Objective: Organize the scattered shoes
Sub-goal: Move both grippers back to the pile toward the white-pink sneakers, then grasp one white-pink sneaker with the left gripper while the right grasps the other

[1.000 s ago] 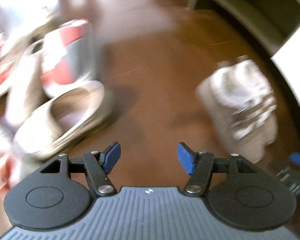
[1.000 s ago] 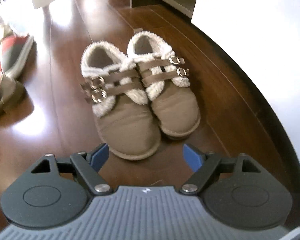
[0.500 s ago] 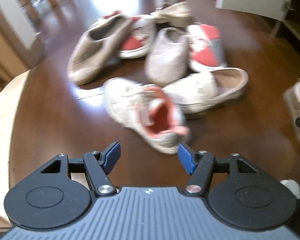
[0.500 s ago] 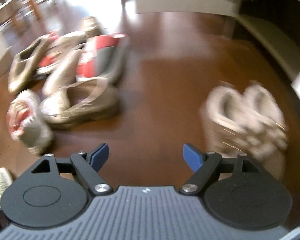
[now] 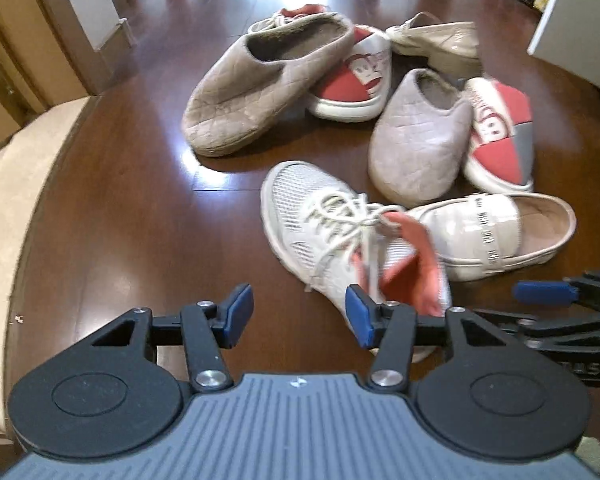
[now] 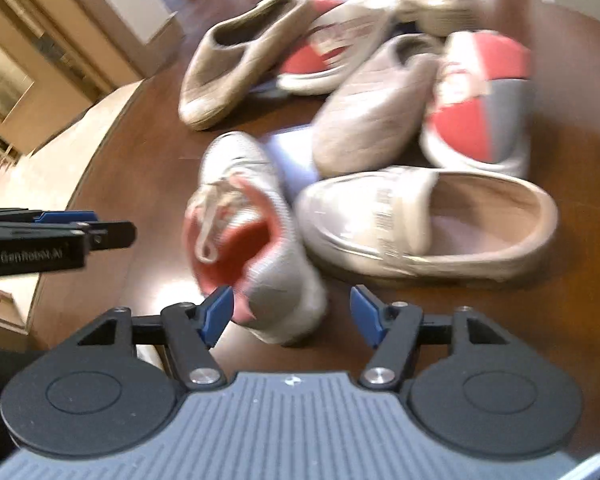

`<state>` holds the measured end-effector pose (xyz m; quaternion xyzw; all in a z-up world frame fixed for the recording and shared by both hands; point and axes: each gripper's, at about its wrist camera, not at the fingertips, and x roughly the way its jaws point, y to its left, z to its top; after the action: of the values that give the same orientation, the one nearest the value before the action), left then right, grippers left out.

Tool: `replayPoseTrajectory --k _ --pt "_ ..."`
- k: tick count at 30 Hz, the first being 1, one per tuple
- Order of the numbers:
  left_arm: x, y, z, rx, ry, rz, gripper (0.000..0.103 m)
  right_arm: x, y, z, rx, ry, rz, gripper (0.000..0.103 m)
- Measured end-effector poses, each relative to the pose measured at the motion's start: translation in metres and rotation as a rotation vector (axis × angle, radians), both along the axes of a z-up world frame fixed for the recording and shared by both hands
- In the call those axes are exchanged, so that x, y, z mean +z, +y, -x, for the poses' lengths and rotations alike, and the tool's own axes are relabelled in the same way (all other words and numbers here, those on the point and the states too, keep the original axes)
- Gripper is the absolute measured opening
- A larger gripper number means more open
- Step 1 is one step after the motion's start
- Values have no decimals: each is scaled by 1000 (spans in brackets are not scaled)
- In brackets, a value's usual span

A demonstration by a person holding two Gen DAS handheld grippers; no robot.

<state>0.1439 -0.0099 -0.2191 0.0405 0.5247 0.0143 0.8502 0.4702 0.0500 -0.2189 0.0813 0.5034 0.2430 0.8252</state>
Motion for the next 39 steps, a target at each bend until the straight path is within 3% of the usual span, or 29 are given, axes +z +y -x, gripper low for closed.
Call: replayPoseTrajectory --k 2,3,4,5,7,9,13,16,17,18,19,22,26,27,29,30,33,35,36,37,38,39 --pt "-3 3 0 10 4 -15 56 -11 15 -12 -18 24 17 59" --pt "-3 2 0 10 5 -18 56 -20 22 -17 -4 41 26 42" --pt "-4 2 0 9 6 -21 56 -31 29 -19 30 63 48 38" --pt "-5 0 0 1 6 -37 56 -33 31 -18 44 58 52 35" --pt "-5 -5 0 -21 0 -52 56 -28 39 -5 161 -18 171 24" --pt "-5 -11 0 -48 1 -57 56 -24 32 4 220 -40 226 18" --pt "-8 -32 2 -120 26 -31 56 -17 -16 22 353 -100 350 18" --pt "-11 -47 3 -173 44 -11 56 -9 -57 32 271 -225 465 27" --pt "-20 -65 3 -231 76 9 56 -8 -64 34 245 -248 476 32" --pt "-22 -68 4 -240 79 10 56 -2 -81 37 156 -274 470 44" --pt "-29 -83 5 -282 87 12 56 4 -103 40 27 -260 422 45" --pt "-51 -121 2 -397 109 20 56 2 -156 59 -279 -91 201 45" --pt "-80 -155 9 -441 161 -14 42 -27 -190 89 -440 76 -58 45" --pt "-81 -160 9 -420 179 11 38 -33 -193 96 -459 88 -69 45" --pt "-83 -170 10 -386 217 55 10 -41 -198 107 -493 95 -71 45" --pt "-84 -176 9 -375 238 74 9 -43 -197 109 -498 95 -71 45" --pt "-85 -188 6 -334 313 139 9 -50 -205 108 -521 112 -97 45" --pt "-84 -187 -2 -298 369 183 18 -46 -216 115 -546 89 -83 45" --pt "-83 -184 -6 -280 390 200 20 -49 -211 114 -550 85 -80 49" --pt "-78 -177 -15 -253 397 235 32 -45 -215 121 -555 73 -78 59" --pt "-67 -171 -23 -255 376 266 41 -41 -217 129 -551 62 -95 66" --pt "-57 -170 -31 -293 343 275 43 -43 -213 128 -538 57 -109 72"
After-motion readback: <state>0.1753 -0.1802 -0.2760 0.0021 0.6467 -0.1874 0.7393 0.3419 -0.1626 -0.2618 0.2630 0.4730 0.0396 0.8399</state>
